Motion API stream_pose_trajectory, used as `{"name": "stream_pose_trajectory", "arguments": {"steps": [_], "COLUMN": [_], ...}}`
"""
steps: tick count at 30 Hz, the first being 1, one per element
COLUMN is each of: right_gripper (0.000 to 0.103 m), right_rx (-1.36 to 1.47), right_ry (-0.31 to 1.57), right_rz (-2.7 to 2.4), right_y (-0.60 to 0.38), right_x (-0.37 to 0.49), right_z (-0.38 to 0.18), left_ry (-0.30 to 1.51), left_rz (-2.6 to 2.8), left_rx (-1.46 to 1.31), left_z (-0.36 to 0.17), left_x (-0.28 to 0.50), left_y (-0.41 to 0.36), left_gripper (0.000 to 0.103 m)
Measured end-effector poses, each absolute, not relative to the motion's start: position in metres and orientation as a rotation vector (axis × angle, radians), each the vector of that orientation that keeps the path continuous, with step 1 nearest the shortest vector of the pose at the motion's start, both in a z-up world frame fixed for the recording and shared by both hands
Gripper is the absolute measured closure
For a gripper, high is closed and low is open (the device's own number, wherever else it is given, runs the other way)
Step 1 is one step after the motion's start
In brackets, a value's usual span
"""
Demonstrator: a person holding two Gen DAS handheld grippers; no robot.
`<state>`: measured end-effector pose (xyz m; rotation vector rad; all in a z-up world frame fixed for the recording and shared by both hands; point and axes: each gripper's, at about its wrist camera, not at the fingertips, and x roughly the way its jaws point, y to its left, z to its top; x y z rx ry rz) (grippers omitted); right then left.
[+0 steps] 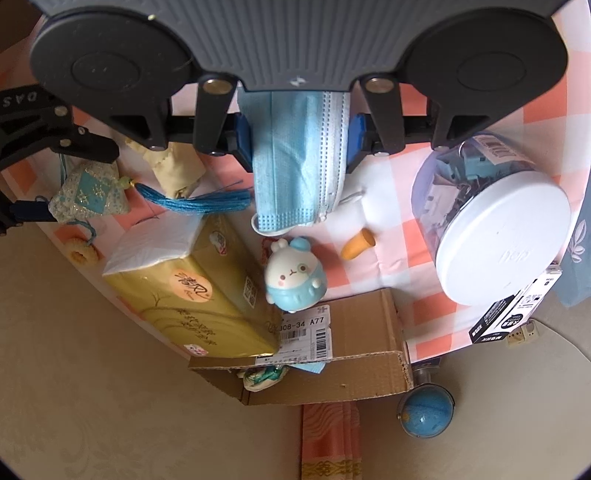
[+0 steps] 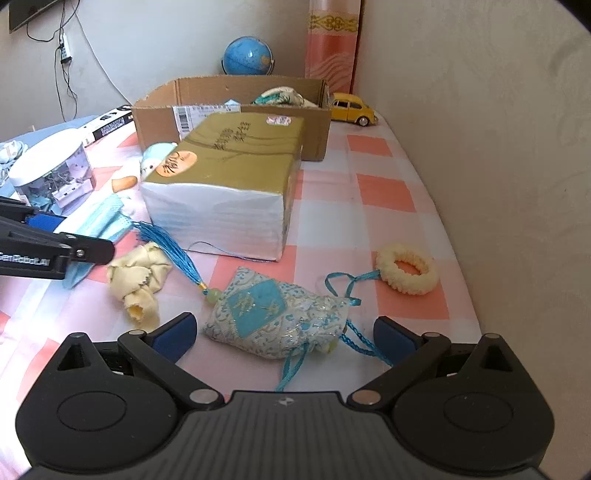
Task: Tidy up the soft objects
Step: 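Close right tool on the blue embroidered sachet while left tool holds the mask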
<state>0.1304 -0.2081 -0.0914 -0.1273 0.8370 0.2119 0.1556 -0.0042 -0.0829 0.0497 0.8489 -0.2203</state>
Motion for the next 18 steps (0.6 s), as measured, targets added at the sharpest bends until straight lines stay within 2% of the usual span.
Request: {"name": "stream_pose_trajectory", "arguments": {"steps": [9, 14, 18], "right_gripper": [0.003, 0.012, 0.018], "right_rx": [-0.173, -0.185, -0.189], "right_ry": [0.826, 0.828, 0.830], "right_rz": [0.230, 0.239, 0.247], "right_y": [-0.197, -0.193, -0.192], "right_x": [0.131, 0.134, 0.134], "right_z": [-0.090, -0.091, -0.089], "left_ry": [0.838, 0.834, 0.834], "left_rz": [-0.225, -0.231, -0.233], "left_rx": [0.048, 0.052, 0.062], "left_z": [-0.084, -0.085, -0.085], "left_x": [0.162, 0.166, 0.170], "left_y": [-0.003, -0.004, -0.006], "left_gripper": [0.051, 0.047, 0.049]}}
